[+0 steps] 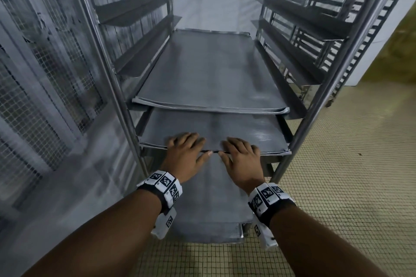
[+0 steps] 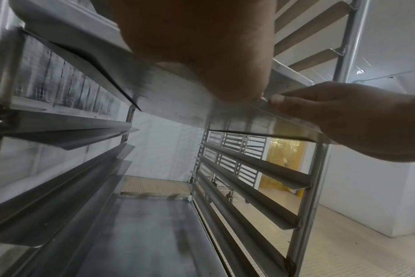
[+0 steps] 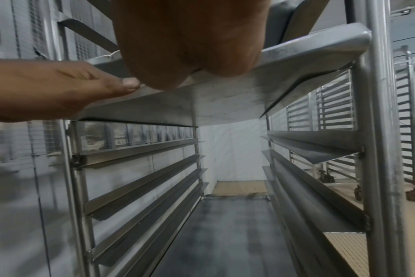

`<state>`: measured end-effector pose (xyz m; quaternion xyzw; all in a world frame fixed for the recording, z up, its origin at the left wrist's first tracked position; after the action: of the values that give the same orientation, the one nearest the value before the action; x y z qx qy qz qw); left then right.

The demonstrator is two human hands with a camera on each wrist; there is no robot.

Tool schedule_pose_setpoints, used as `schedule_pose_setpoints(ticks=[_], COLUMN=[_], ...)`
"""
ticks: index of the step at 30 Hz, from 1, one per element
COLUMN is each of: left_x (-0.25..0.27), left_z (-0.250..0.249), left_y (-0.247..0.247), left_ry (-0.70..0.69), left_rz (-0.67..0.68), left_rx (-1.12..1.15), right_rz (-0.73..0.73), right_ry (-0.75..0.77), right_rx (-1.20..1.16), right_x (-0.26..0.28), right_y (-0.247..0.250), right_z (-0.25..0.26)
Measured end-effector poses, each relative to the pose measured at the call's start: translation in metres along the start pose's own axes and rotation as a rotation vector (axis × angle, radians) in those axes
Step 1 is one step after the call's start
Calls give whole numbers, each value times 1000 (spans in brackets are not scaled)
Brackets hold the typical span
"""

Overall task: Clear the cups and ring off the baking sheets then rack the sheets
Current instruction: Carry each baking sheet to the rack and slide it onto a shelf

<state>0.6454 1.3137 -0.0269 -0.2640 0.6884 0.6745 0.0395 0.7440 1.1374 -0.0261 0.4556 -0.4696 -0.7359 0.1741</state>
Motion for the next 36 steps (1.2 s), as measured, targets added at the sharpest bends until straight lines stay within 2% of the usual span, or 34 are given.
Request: schedule_pose_setpoints(ticks=[5, 11, 17, 23, 25, 28, 30, 33, 36], left_x=[-23, -37, -47, -46, -42, -20, -4, 13, 31], left_z=[9, 19, 22, 20, 18, 8, -2, -29, -71], left_y=[-10, -16, -16, -15, -16, -26, -31, -39, -53], left_ry=[-3, -24, 37, 60, 52, 32, 38, 8, -83], left_rz=[10, -29, 59, 84, 26, -40, -48, -20, 60], left_rx=[77, 159, 183, 184, 149, 84, 99, 202, 286], right_rz=[56, 38, 98, 128, 145, 158, 178, 249, 324], right_ry=[-63, -133, -206, -221, -185, -101, -116, -230, -420], right_rx=[-32, -79, -71, -89, -106, -113, -120, -94, -89], right_x=[-18, -30, -42, -43, -40, -21, 4, 55, 119], right_y=[-8, -18, -21, -22, -20, -16, -11, -2, 18], right_z=[-2, 0, 3, 3, 1, -4, -5, -11, -25])
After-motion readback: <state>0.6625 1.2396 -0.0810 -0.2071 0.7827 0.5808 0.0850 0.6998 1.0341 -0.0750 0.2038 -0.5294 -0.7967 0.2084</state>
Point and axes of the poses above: each hand's wrist, its own x-axis away from the middle knuckle, its own y-axis out of the back of the hand, z = x × y, the point moved 1 cm from there along -x, towards the middle knuckle, and after that the axes turned 6 degrees about y, right-handed, at the moved point
